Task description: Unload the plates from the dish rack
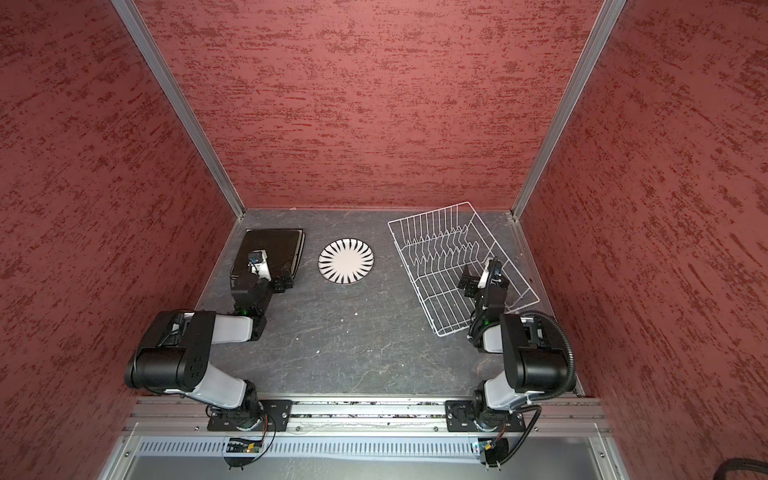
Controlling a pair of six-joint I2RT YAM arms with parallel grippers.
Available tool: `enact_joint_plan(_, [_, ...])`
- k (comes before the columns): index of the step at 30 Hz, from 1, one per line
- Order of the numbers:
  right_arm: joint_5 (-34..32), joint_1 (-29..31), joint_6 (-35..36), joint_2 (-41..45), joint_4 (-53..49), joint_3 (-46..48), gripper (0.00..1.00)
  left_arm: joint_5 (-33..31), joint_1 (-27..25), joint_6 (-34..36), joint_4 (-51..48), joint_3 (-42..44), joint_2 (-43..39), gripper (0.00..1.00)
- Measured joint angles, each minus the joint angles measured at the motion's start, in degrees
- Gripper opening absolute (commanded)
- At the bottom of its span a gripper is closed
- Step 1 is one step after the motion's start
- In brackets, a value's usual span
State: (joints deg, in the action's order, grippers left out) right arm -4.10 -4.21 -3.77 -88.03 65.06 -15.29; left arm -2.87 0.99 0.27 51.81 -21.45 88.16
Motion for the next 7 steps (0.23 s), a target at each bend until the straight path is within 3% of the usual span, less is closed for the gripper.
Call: enact_joint_plan(7, [3.13,0.0,0.94,-0.02,-0.42,0.0,0.99,0.0,0.0,0.0,-0.02,0.0,0.0,0.99])
